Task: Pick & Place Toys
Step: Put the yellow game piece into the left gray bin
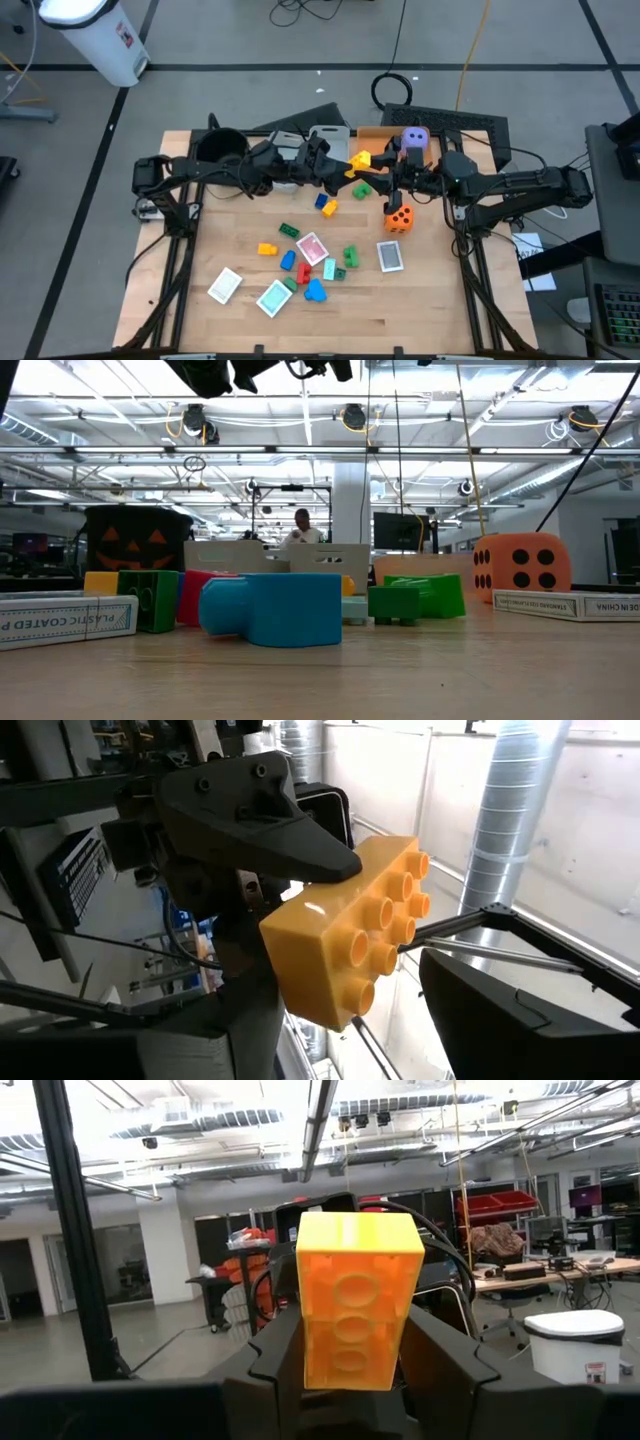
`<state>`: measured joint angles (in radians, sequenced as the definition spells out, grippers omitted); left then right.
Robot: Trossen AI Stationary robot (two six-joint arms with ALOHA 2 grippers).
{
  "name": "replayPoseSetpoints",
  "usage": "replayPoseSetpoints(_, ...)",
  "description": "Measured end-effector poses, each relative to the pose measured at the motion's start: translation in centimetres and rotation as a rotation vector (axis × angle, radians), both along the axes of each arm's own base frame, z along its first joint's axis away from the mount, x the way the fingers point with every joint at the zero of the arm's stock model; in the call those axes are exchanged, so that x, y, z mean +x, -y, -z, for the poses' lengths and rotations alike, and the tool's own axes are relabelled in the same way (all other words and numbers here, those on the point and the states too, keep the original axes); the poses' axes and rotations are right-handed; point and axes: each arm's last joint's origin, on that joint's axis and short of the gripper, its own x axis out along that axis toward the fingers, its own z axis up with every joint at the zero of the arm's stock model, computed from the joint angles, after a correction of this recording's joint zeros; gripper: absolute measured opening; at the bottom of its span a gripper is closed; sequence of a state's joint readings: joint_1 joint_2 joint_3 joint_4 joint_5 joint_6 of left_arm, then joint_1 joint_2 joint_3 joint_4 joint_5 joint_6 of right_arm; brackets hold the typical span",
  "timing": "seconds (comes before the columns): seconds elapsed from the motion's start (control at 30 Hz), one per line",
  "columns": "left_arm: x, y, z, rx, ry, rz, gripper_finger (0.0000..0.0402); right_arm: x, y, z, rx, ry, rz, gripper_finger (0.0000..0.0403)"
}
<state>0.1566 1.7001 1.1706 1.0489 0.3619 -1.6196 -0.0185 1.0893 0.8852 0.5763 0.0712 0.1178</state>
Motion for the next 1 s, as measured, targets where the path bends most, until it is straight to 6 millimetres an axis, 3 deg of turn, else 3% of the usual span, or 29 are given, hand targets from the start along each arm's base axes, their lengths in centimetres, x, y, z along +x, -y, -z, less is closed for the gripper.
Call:
replayPoseSetpoints(0.67,0.1,-0.3,0.2,0.008,-0.025,-0.03,0.0231,0.3,-0.2,0.3,0.004,-0.013,-0.055,0.0123)
replayPoseSetpoints(1.0,0.0,-0.3,0.1,0.026,-0.013,-0.019,0.0162,1.1,0.1,1.0,0.002,-0.038,-0.044,0.0123)
